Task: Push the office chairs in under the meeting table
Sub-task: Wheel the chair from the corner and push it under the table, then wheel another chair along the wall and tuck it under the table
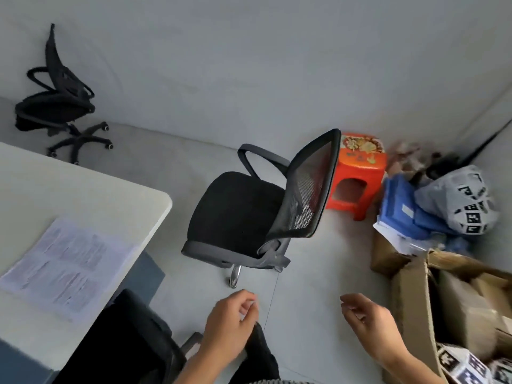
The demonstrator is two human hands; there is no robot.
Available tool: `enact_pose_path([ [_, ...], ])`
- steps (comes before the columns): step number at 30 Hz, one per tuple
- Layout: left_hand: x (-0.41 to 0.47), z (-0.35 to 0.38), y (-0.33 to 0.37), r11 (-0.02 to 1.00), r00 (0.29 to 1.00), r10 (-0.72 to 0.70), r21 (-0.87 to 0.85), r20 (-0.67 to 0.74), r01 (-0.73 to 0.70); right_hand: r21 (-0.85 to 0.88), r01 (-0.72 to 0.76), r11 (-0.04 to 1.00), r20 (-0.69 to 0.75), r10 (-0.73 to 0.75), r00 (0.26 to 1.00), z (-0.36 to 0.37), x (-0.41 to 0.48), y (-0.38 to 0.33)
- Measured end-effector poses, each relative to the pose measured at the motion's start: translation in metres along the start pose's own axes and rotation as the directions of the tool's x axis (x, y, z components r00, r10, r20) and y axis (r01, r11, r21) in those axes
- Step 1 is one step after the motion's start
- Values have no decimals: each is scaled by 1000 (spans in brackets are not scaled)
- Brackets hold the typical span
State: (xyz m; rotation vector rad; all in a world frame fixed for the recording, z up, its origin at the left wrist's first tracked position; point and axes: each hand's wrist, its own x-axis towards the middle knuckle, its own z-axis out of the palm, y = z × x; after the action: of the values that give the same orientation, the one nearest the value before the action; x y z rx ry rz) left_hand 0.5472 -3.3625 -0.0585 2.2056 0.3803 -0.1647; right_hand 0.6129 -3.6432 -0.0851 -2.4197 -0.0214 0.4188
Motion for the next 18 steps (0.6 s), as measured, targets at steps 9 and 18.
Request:
enact_pose_path([
  [9, 185, 15, 107, 979, 965, 197, 15, 174, -202, 119, -46, 992, -203, 69, 977, -69, 131, -32],
  [18, 266, 81, 159, 963, 983, 140, 215, 117, -163, -46, 211, 976, -167, -215, 962, -139, 285, -27],
])
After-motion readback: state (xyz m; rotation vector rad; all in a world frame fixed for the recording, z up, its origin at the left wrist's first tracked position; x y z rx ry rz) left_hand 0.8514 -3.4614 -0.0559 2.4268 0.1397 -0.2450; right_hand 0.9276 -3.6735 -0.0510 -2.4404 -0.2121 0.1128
